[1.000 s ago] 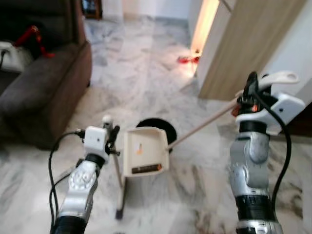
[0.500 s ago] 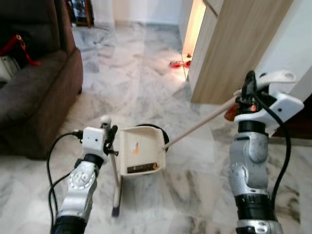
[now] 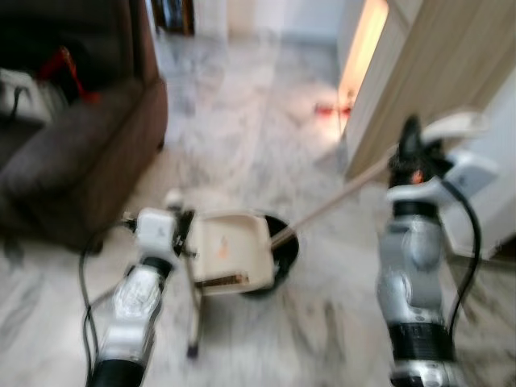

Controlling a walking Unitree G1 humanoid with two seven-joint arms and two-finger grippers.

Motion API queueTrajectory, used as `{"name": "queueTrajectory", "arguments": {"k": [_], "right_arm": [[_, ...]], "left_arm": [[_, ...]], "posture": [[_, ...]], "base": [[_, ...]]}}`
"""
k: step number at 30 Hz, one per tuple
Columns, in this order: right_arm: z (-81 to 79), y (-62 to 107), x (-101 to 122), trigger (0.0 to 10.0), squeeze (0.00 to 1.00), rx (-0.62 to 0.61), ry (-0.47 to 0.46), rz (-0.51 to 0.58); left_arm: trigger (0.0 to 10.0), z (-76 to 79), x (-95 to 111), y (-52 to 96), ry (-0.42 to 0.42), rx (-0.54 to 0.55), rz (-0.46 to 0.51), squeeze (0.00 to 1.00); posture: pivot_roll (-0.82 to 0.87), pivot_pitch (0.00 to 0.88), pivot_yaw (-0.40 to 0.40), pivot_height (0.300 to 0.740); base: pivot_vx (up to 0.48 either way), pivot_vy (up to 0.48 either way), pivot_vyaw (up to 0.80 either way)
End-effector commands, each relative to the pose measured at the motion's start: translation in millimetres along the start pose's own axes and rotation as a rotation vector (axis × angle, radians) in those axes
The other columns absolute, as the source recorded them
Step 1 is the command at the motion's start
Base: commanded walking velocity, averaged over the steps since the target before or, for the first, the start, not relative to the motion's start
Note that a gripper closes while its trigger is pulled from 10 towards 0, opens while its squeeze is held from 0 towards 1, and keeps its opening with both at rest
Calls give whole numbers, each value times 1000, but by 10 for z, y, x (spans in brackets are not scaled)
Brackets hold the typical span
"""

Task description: Sweep floor

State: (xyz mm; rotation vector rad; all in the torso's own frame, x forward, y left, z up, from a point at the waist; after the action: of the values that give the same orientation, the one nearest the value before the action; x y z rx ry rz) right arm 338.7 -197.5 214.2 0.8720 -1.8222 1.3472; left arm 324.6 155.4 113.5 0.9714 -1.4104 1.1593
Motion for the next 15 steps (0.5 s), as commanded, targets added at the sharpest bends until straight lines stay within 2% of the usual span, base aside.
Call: {"name": "queueTrajectory", "arguments": {"k": [1,15], "right_arm": [[-83,-62,145,10000,0,12,-32,68],[-99,-60,131,10000,0,2,-57,58]], "left_arm": [[10000,-28,130,-41,-22,1,51,0],[10000,-36,132,-36,-20,3,50,0]], "posture": [[252,68,-122,740],[256,66,-123,740]], "base": [[311,0,0],[311,0,0]]}}
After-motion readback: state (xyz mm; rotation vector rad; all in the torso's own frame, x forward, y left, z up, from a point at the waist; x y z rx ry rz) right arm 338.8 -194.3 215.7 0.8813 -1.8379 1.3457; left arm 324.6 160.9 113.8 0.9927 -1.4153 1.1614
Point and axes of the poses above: a point about 5 cm out from each wrist's last joint towards the gripper, its own y axis pointing back from the gripper into the wrist, its own x axis along the axis of the wrist's last joint, z = x × y, the point moved 2 cm from there along -y, pointing out of the wrist towards the gripper, and after that the axes turned 5 degrees about y, right-handed, at the moved point
